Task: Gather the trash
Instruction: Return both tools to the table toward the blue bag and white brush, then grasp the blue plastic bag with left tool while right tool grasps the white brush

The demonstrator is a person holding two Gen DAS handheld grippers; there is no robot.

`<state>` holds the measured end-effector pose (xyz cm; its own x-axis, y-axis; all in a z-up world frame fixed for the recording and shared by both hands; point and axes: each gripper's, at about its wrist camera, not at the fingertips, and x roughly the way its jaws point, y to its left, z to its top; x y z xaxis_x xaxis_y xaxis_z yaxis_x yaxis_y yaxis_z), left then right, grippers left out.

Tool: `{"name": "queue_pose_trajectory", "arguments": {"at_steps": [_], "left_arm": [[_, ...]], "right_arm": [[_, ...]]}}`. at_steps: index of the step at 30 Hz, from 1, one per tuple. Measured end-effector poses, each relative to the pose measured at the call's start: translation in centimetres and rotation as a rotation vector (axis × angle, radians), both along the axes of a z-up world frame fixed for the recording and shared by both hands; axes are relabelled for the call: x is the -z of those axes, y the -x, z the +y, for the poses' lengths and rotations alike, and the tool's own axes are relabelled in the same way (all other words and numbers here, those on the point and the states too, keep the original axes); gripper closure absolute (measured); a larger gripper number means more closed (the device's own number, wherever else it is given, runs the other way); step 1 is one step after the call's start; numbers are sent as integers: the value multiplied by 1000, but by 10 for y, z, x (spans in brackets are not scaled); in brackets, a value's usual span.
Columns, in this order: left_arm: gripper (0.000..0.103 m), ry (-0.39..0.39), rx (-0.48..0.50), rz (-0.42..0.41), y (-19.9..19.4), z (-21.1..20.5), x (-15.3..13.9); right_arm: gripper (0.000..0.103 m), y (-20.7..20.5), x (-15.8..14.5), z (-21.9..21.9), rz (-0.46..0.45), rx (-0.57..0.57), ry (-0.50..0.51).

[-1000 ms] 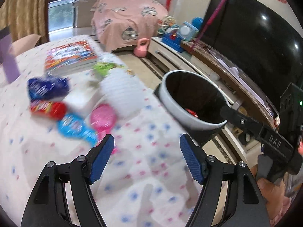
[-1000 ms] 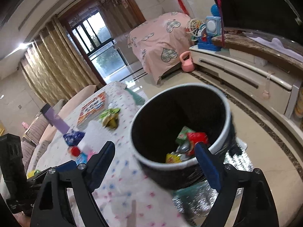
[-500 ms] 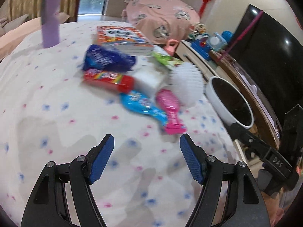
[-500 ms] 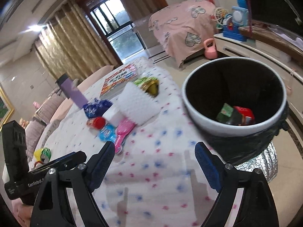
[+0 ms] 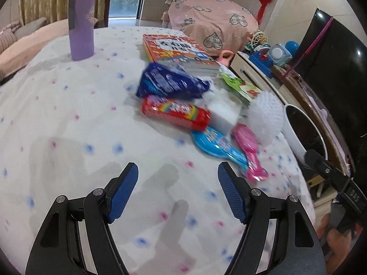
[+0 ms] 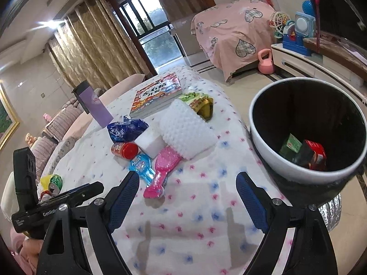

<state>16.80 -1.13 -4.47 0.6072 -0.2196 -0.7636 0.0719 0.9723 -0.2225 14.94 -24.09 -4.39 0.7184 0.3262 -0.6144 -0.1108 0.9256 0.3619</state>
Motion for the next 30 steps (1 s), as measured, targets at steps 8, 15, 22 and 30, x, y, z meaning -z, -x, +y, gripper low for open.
{"name": "queue_pose_trajectory", "arguments": {"at_steps": [8, 15, 22, 30], "left_arm": [[29, -97, 13, -27, -55, 14, -8], [26, -132, 46, -45, -104, 15, -12], [45, -153, 78, -37, -133, 6, 0], [77, -157, 122, -88, -122, -6, -10]], "right_arm": [[15, -26, -10, 7, -24, -23, 28], [15, -59, -7, 13, -3, -54, 71], [23, -80, 3, 15, 28, -76, 85], [85, -82, 14, 14, 56, -72, 85]]}}
